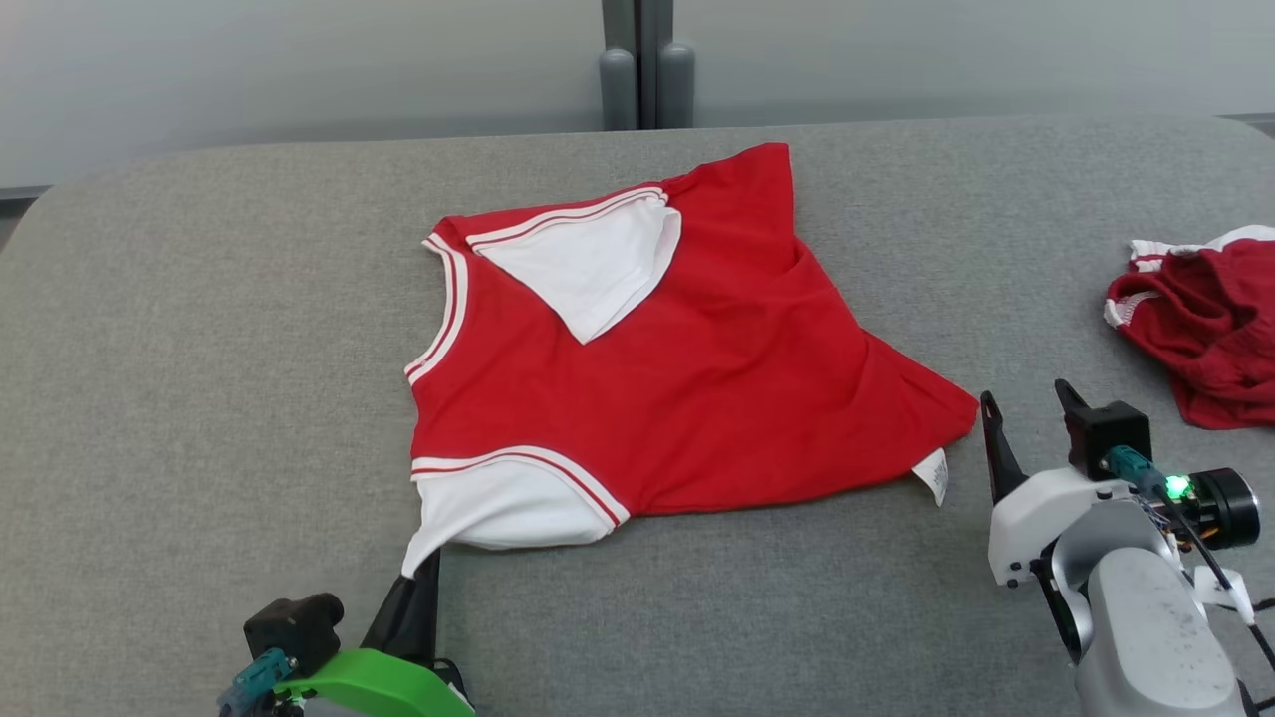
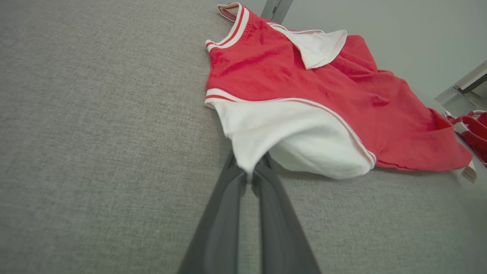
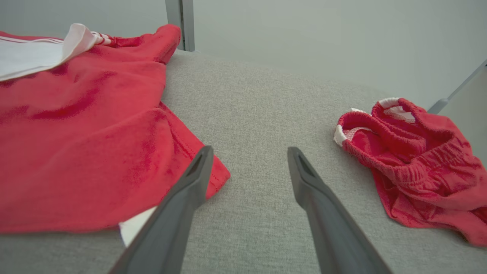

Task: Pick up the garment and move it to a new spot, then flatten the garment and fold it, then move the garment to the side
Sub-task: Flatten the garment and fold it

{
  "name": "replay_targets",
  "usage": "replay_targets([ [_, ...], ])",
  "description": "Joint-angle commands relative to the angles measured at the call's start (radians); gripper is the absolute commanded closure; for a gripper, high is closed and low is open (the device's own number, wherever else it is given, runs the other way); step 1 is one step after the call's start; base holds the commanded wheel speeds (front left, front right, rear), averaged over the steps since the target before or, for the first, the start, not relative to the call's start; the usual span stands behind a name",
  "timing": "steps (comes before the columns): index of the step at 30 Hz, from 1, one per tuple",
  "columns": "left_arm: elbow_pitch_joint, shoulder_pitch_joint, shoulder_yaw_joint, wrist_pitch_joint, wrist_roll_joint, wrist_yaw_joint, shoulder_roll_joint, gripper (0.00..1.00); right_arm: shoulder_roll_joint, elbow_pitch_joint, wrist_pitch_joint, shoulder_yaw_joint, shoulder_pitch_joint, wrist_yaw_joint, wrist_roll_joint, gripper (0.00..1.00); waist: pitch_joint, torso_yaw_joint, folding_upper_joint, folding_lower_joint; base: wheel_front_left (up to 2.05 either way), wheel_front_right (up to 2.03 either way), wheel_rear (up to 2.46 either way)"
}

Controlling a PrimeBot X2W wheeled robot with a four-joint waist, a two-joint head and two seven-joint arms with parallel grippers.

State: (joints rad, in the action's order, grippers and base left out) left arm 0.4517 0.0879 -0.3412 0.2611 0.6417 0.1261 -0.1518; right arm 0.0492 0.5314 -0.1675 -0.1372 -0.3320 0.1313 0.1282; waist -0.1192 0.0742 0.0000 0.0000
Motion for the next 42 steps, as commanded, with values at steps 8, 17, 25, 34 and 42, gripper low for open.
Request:
replay_targets([
  [8,-0.05,-0.002,0.03,0.004,-0.021,-0.018,0.005,1.0,0.035,0.192,0.141,0.035,-0.128,-0.001,0.075,0.0,-0.051,0.059,0.0,0.0,0.0,0.0,0.0],
  [17,-0.075,-0.008,0.056,0.004,-0.039,-0.014,0.017,1.0,0.035,0.331,0.255,0.194,-0.164,0.003,-0.118,1.0,-0.066,0.064,0.0,0.0,0.0,0.0,0.0],
  [25,-0.129,0.034,0.066,0.003,0.0,-0.002,0.009,1.0,0.073,0.227,0.247,0.283,-0.204,0.001,-0.36,1.0,-0.041,0.027,0.0,0.0,0.0,0.0,0.0],
  [34,-0.351,0.115,0.087,-0.059,0.072,0.004,-0.092,1.0,0.133,-0.035,0.228,0.297,-0.2,-0.001,-0.596,1.0,0.033,-0.039,0.0,0.0,0.0,0.0,0.0],
  [42,-0.695,0.183,0.165,-0.167,0.126,-0.025,-0.19,1.0,0.169,-0.419,0.279,0.208,-0.145,-0.001,-0.731,1.0,0.089,-0.102,0.0,0.0,0.0,0.0,0.0],
])
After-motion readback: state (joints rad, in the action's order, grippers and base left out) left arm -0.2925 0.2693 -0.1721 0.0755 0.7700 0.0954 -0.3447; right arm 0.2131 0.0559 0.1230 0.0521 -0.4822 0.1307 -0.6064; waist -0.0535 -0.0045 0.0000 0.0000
